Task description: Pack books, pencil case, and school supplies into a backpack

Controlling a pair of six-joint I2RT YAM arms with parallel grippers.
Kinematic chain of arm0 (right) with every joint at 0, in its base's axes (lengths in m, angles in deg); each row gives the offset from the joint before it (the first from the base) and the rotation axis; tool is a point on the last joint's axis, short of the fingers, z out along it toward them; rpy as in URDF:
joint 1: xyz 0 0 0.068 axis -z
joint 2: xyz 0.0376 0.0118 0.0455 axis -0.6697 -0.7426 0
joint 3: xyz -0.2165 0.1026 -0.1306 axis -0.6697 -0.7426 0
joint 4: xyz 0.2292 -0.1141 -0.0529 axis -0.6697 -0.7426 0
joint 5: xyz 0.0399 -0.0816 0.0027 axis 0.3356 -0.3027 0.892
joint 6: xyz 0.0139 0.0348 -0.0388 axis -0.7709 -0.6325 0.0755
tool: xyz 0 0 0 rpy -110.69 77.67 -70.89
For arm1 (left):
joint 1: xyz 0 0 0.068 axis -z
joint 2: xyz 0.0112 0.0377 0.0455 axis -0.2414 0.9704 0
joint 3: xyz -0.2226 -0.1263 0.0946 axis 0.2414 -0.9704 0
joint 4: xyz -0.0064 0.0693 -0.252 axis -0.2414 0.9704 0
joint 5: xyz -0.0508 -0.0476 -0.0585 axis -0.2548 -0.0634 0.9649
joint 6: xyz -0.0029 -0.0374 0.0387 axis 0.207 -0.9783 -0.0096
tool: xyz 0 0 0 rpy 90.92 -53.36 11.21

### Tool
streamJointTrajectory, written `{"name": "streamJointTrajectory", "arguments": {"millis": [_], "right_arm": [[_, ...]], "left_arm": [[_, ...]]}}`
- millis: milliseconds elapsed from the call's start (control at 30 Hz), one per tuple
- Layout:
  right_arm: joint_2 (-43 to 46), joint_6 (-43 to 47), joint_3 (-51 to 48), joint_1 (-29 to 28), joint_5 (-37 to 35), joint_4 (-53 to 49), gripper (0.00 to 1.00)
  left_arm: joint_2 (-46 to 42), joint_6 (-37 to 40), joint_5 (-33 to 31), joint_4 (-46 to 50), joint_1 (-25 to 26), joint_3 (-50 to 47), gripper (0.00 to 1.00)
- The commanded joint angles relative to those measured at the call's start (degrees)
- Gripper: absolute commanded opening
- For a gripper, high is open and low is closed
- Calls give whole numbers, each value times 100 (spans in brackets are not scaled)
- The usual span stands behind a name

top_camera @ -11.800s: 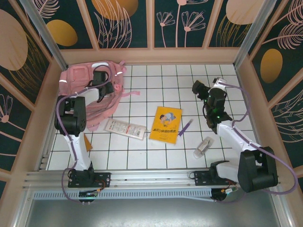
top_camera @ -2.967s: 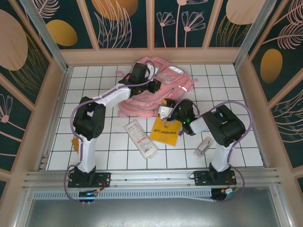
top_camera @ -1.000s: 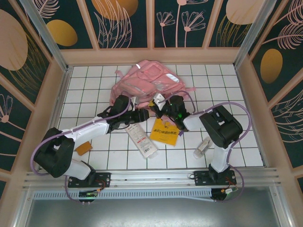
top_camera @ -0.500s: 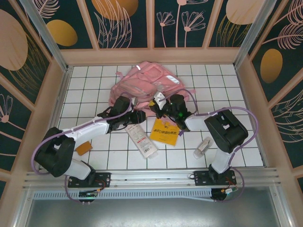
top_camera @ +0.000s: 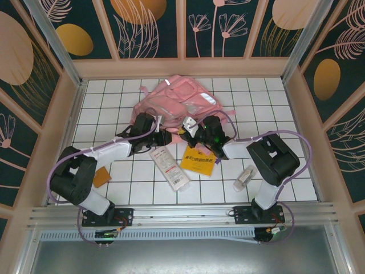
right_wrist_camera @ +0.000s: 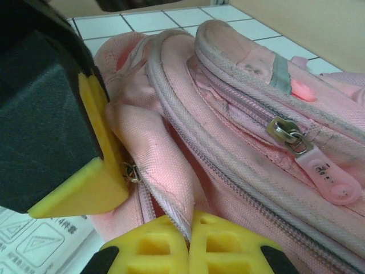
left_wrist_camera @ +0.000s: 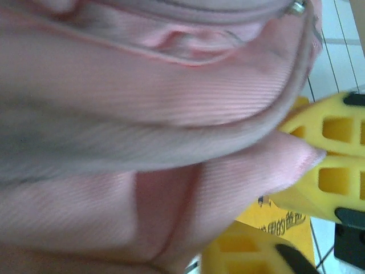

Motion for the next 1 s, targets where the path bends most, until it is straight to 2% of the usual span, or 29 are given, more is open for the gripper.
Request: {"name": "streamJointTrajectory", "arguments": {"millis": [0,33,200,300,467,533,633,667,700,733,767,800,833,900,967], "right_arm": [[326,291,185,-96,457,-150,0],[334,387,224,-85,386,-257,0],[432,1189,256,48,43,-865,0],[591,1686,164,267,-130,-1086,0],[695,2890,68,502,-670,-1742,0],[827,2906,-111,813,-658,-1457,0],[991,2410,-207,1116,-452,-978,2],[1013,2235,-178,1175,-308,-973,13],[1052,2042,-87,1241,117,-1136,34],[1127,1949,63,1329,746,-1550,46],[1191,1919,178,1330,1244,-1897,49],[1276,1870,250,1236,1526,-2134,57],[1361,1909,288,1084,1632,-2334,58],[1465,2310,372,808,1643,-2739,65],[1403,2593,428,579,1377,-2858,67]], "left_arm": [[76,710,588,-181,-18,368,6],[52,792,596,-160,-15,360,0],[-83,925,450,-124,-202,251,0],[-111,1027,347,152,-510,250,0],[-363,1844,27,792,-825,270,0],[-512,2201,10,748,-859,142,0],[-666,2757,240,366,-862,-176,0],[-699,2880,455,228,-853,-244,0],[-745,2916,708,53,-853,-272,0],[-800,2860,920,-152,-848,-281,0],[-855,2761,1043,-326,-838,-269,0],[-922,2638,1141,-502,-820,-230,0],[-974,2534,1176,-629,-797,-175,0],[-1029,2471,1239,-731,-745,-131,0],[-1018,2477,1235,-795,-689,-174,0]]}}
